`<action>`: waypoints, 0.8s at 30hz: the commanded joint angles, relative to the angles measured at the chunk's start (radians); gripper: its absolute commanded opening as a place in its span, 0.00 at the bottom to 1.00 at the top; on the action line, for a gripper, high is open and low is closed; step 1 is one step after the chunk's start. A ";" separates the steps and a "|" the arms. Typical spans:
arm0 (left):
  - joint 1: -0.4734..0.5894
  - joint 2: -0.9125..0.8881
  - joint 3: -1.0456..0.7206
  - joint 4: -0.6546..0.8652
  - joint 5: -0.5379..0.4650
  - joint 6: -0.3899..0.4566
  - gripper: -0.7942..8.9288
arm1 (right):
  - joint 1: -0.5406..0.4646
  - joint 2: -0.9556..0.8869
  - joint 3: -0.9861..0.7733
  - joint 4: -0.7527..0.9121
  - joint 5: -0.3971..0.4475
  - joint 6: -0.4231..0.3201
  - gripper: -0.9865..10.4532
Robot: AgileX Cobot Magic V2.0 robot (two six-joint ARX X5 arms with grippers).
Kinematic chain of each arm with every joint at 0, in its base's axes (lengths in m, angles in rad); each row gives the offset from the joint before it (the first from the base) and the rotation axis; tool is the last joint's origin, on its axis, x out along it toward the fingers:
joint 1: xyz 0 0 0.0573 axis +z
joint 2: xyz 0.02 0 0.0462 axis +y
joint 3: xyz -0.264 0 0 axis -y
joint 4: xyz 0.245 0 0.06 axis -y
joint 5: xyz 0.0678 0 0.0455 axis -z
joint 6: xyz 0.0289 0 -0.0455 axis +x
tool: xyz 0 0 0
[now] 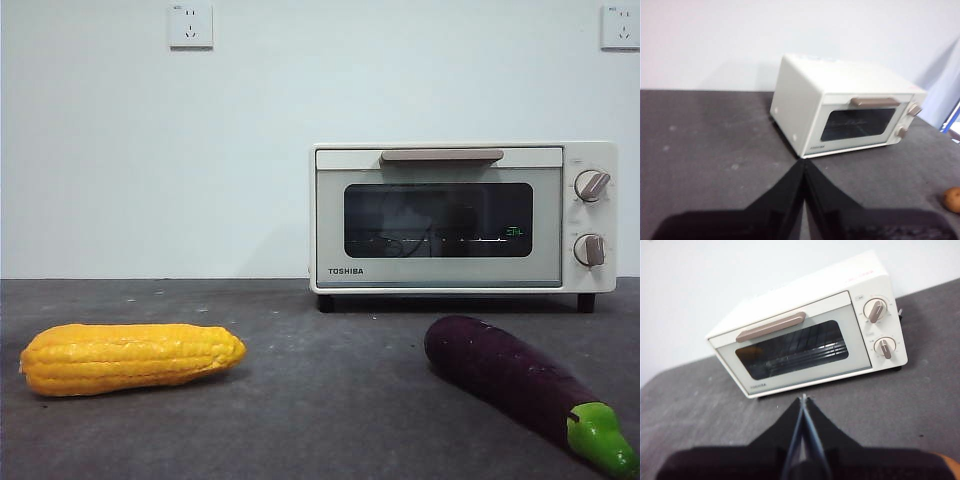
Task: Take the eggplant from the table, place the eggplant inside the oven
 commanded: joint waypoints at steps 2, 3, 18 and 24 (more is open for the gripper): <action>-0.039 0.033 0.087 -0.039 0.011 0.037 0.08 | 0.001 0.109 0.165 -0.094 -0.019 -0.113 0.08; -0.050 0.042 0.109 -0.052 0.014 0.048 0.08 | 0.001 0.137 0.204 -0.118 -0.027 -0.130 0.08; -0.245 0.261 0.510 -0.238 0.014 0.121 0.08 | 0.056 0.468 0.757 -0.419 -0.080 -0.259 0.08; -0.330 0.368 0.628 -0.288 0.014 0.166 0.08 | 0.084 0.524 0.853 -0.524 -0.081 -0.296 0.09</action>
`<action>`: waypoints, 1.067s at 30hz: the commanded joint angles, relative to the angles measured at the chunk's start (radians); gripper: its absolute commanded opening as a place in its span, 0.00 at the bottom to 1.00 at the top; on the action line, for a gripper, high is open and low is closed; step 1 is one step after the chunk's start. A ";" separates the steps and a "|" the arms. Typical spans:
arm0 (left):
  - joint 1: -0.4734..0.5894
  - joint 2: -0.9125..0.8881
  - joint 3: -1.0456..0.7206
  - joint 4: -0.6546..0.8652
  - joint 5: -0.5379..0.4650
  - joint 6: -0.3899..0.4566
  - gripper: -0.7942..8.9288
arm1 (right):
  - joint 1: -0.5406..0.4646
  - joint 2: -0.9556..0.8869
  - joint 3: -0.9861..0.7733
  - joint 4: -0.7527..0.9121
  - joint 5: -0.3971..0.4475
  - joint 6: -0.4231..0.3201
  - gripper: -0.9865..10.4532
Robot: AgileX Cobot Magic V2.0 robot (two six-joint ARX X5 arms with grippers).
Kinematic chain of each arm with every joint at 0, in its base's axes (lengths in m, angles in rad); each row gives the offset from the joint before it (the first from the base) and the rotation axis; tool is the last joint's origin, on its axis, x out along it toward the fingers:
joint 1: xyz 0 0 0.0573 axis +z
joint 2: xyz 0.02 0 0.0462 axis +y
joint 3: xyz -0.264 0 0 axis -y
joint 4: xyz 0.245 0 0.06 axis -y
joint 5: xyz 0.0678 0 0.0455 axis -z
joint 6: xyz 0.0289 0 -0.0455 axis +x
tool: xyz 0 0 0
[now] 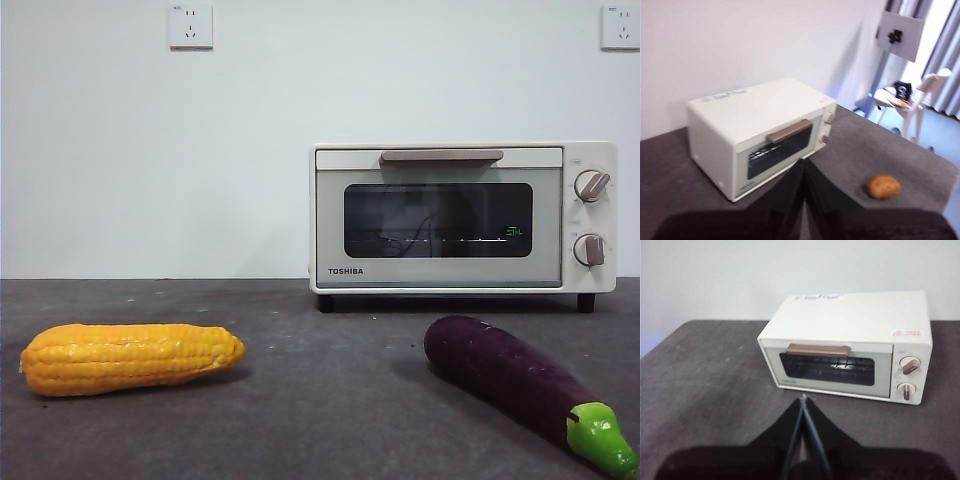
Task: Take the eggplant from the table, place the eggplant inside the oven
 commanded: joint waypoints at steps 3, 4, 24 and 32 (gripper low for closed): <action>-0.059 0.068 0.053 -0.005 0.004 0.047 0.08 | 0.021 0.021 0.042 -0.049 -0.001 -0.028 0.12; -0.070 0.085 0.066 -0.005 0.004 0.055 0.08 | 0.025 0.021 0.047 -0.053 -0.001 -0.028 0.16; -0.171 0.402 0.224 0.003 -0.023 0.118 0.08 | 0.031 0.021 0.066 -0.104 -0.012 -0.026 0.59; -0.174 0.547 0.335 0.022 -0.026 0.119 0.08 | 0.031 0.021 0.067 -0.126 -0.012 -0.025 0.59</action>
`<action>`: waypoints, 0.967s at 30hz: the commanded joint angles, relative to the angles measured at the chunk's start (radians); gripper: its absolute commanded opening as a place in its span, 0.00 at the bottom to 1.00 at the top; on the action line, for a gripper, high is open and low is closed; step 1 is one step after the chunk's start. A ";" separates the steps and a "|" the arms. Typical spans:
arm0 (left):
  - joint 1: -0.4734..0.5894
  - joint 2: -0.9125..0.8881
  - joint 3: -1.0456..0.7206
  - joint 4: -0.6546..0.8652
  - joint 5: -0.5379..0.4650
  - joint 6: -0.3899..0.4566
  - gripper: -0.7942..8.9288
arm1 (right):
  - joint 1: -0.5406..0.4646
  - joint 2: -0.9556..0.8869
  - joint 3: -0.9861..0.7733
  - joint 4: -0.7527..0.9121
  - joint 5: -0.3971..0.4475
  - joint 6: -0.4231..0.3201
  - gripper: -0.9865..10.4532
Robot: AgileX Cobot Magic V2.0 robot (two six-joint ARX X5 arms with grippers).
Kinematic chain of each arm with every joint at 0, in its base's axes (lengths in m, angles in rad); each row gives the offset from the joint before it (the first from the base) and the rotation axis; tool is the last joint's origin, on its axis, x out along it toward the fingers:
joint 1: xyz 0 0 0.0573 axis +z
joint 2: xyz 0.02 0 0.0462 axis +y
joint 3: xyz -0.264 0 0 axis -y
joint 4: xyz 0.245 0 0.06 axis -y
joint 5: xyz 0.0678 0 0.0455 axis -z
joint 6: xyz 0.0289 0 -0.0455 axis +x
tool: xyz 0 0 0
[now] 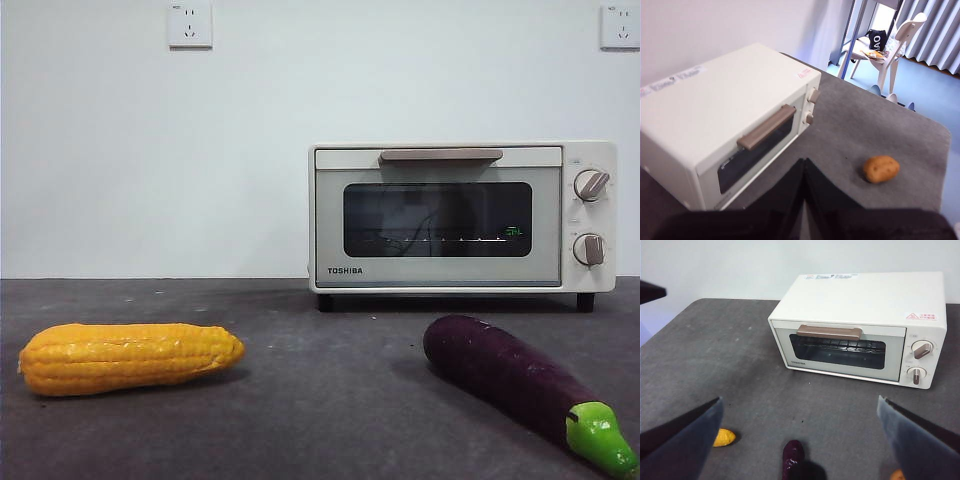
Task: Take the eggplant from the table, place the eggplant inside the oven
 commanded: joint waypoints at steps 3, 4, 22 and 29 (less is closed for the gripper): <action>-0.015 0.103 0.077 0.016 -0.017 0.024 0.08 | 0.002 -0.001 0.002 -0.026 -0.003 -0.003 0.59; -0.022 0.128 0.097 0.016 -0.031 0.039 0.08 | 0.002 -0.001 0.002 -0.031 -0.003 -0.004 0.59; -0.103 0.592 0.389 0.085 -0.156 0.142 0.08 | 0.002 0.000 0.002 -0.040 0.001 -0.031 0.59; -0.129 0.666 0.397 0.166 -0.173 0.143 0.08 | 0.002 0.006 0.002 -0.043 0.002 -0.038 0.59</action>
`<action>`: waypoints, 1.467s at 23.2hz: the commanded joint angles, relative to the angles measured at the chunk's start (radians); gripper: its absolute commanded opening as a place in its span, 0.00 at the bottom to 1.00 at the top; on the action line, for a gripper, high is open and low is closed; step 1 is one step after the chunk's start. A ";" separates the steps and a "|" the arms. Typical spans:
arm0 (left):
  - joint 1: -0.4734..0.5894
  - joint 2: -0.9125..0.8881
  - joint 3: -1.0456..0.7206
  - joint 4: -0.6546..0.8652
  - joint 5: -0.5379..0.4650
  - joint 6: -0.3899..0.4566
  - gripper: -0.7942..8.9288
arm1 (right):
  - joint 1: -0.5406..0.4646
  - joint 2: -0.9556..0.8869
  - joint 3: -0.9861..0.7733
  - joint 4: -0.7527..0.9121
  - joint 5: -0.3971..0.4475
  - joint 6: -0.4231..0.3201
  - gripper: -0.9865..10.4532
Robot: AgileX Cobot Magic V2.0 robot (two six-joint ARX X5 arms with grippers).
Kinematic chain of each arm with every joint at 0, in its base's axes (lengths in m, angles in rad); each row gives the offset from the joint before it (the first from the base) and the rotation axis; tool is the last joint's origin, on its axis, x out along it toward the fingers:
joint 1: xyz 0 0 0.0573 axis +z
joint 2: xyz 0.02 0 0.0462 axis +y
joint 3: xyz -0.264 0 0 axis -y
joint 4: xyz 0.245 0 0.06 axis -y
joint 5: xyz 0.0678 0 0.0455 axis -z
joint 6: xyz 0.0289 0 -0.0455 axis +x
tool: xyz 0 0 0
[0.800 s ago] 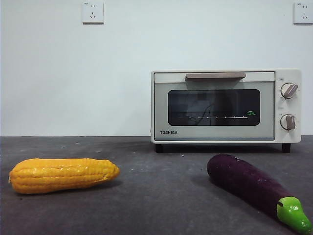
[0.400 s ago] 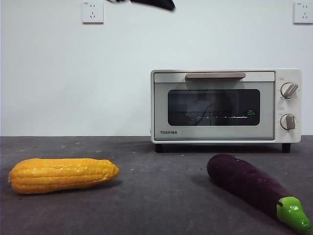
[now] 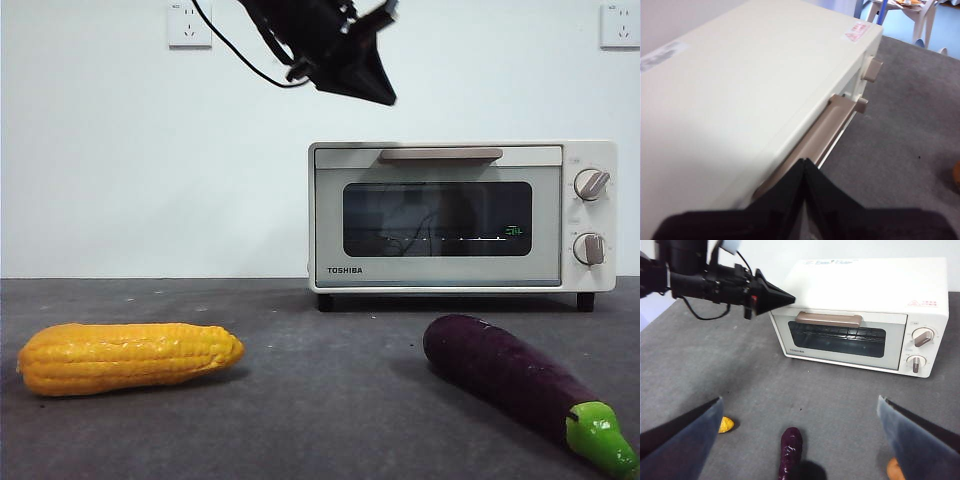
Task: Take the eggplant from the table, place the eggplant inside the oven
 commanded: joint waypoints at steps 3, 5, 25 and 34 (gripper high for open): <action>-0.025 0.032 0.003 0.058 -0.016 0.027 0.08 | 0.002 0.011 0.002 -0.002 0.001 -0.015 0.59; -0.033 0.039 0.003 0.076 -0.025 0.056 0.08 | 0.002 0.015 0.002 -0.003 0.001 -0.015 0.59; -0.056 0.111 0.003 0.165 -0.124 0.192 0.08 | 0.002 0.045 0.002 -0.019 -0.002 -0.015 0.59; -0.057 0.159 0.003 0.168 -0.124 0.212 0.08 | 0.002 0.050 0.002 -0.019 -0.002 -0.014 0.58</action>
